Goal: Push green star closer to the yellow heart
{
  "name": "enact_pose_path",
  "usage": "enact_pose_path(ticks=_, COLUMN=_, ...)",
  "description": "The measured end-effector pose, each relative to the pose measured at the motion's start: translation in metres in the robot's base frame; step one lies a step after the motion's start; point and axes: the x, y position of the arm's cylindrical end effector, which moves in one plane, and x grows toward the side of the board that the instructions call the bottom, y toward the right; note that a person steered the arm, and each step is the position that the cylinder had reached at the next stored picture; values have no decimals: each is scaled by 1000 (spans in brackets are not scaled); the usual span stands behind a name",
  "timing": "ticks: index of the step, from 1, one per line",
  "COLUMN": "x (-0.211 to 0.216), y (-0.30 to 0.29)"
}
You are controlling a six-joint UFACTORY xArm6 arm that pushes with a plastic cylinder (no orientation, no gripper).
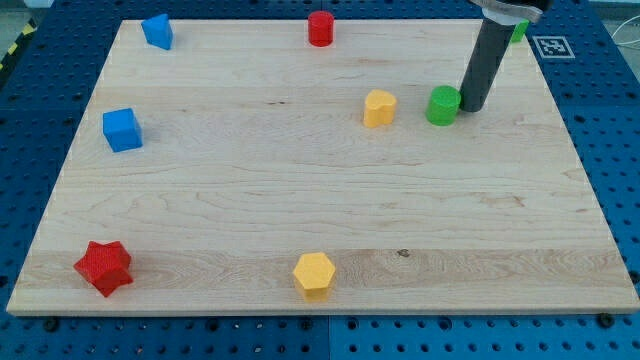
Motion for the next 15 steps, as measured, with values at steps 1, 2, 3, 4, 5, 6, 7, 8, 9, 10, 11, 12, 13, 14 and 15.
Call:
enact_pose_path(ticks=1, x=0, y=5)
enact_pose_path(ticks=2, x=-28, y=61)
enact_pose_path(ticks=3, x=-57, y=132)
enact_pose_path(ticks=4, x=-86, y=162)
enact_pose_path(ticks=5, x=-131, y=162)
enact_pose_path(ticks=6, x=-177, y=161)
enact_pose_path(ticks=7, x=-175, y=149)
enact_pose_path(ticks=8, x=-174, y=105)
enact_pose_path(ticks=9, x=-174, y=81)
enact_pose_path(ticks=10, x=-174, y=79)
enact_pose_path(ticks=11, x=-173, y=79)
enact_pose_path(ticks=12, x=-160, y=79)
enact_pose_path(ticks=13, x=-134, y=77)
enact_pose_path(ticks=14, x=-123, y=52)
enact_pose_path(ticks=15, x=-117, y=21)
